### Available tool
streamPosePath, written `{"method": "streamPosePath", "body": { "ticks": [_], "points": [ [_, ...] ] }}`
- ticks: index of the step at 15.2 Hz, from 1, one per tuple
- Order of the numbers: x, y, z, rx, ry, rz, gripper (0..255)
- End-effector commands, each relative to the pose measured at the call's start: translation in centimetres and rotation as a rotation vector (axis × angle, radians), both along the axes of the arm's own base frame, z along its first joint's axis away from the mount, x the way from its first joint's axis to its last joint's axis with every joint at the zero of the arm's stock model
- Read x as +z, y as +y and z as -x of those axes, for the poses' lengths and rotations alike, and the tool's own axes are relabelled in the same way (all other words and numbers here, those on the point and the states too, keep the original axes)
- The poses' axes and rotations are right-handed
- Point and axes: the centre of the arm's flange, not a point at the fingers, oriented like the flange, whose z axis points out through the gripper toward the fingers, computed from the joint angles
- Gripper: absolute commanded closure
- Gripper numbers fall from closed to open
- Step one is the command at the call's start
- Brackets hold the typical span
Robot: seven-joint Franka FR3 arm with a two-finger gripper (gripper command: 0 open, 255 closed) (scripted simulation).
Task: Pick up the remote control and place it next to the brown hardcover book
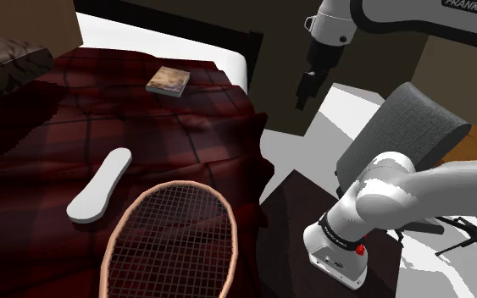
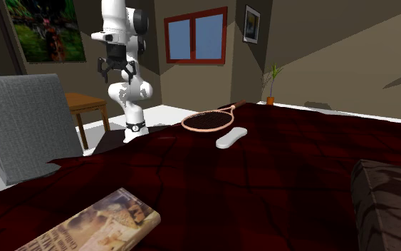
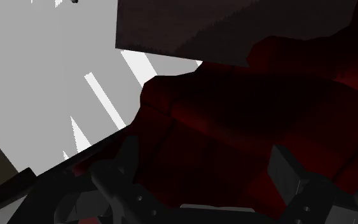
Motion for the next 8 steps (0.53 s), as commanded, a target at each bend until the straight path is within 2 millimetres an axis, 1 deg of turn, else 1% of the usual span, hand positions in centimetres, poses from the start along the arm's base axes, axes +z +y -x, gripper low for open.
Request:
{"method": "streamPosePath", "body": {
  "ticks": [1,8],
  "points": [
    [0.0,0.0,0.0,0.000,0.000,0.000,0],
    [-3.2,8.2,-0.9,-0.147,-0.017,-0.015,0]
  ]
}}
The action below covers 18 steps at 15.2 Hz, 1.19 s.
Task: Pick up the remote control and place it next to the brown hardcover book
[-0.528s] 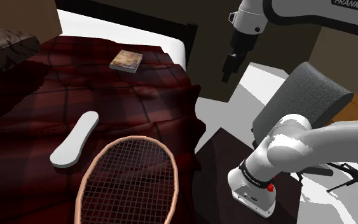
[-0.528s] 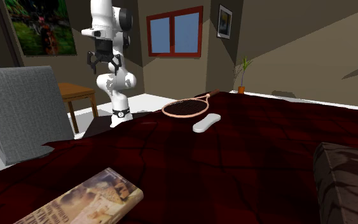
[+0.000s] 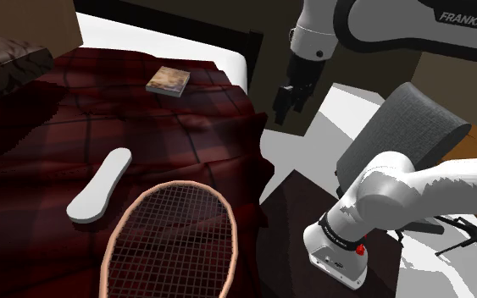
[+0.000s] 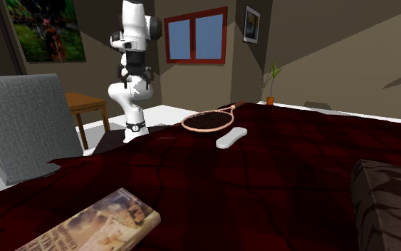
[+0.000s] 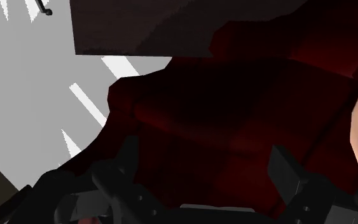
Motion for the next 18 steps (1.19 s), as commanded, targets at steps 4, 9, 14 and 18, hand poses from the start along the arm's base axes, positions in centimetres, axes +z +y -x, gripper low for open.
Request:
{"method": "streamPosePath", "body": {
  "ticks": [4,9,14,18],
  "points": [
    [-2.3,5.6,-1.4,-0.110,-0.013,-0.012,0],
    [-4.5,11.3,-3.2,-0.214,-0.025,-0.023,0],
    [-6.5,16.8,-5.7,-0.319,-0.037,-0.034,0],
    [-8.0,20.9,-8.2,-0.403,-0.047,-0.043,0]
  ]
}}
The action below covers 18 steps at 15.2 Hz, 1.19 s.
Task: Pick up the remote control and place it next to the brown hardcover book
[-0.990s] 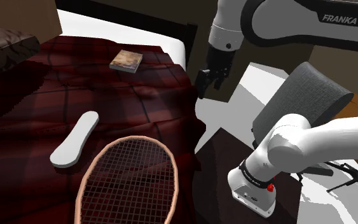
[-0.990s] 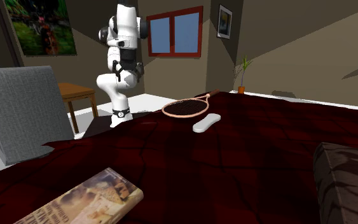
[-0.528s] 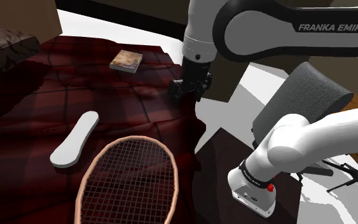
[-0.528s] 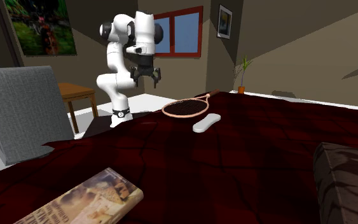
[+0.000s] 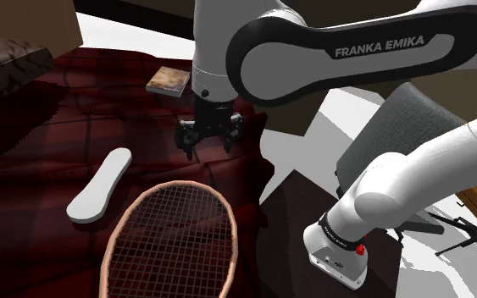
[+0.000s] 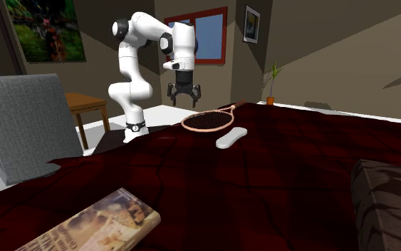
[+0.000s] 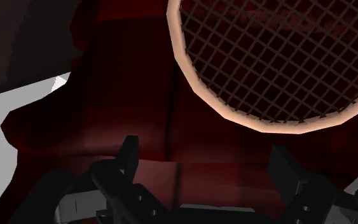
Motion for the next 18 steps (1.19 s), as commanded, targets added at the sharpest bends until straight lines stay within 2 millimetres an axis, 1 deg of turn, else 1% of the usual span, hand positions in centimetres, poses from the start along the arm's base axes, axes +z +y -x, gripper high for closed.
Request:
{"method": "streamPosePath", "body": {
  "ticks": [1,6,11,17,18],
  "points": [
    [-0.6,2.2,-1.4,-0.046,-0.005,-0.007,0],
    [-2.5,7.1,-5.0,-0.150,-0.017,-0.018,0],
    [-4.2,11.6,-9.1,-0.255,-0.030,-0.029,0],
    [-6.1,16.4,-14.7,-0.381,-0.044,-0.043,0],
    [-6.3,16.7,-15.2,-0.391,-0.045,-0.044,0]
  ]
}}
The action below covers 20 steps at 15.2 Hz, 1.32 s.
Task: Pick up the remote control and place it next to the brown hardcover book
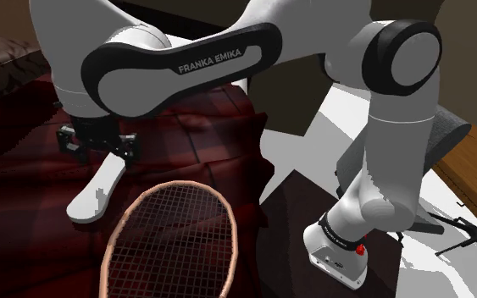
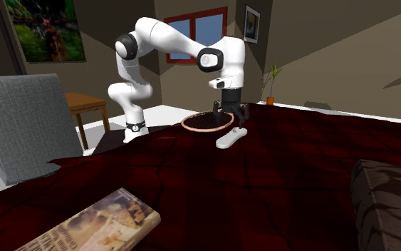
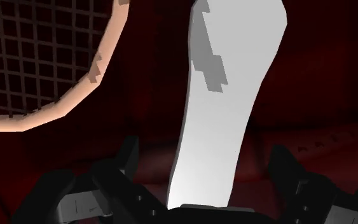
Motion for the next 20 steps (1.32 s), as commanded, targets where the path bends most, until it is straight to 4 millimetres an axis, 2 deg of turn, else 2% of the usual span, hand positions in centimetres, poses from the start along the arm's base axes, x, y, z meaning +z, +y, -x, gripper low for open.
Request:
{"method": "streamPosePath", "body": {
  "ticks": [1,8,15,16,20],
  "points": [
    [-0.6,0.7,-0.7,-0.019,-0.002,0.000,0],
    [-4.1,0.8,-0.8,-0.019,-0.002,0.000,0],
    [-4.1,0.8,-0.8,-0.019,-0.002,0.000,0],
    [-4.1,0.8,-0.8,-0.019,-0.002,0.000,255],
    [-4.1,0.8,-0.8,-0.019,-0.002,0.000,255]
  ]
}}
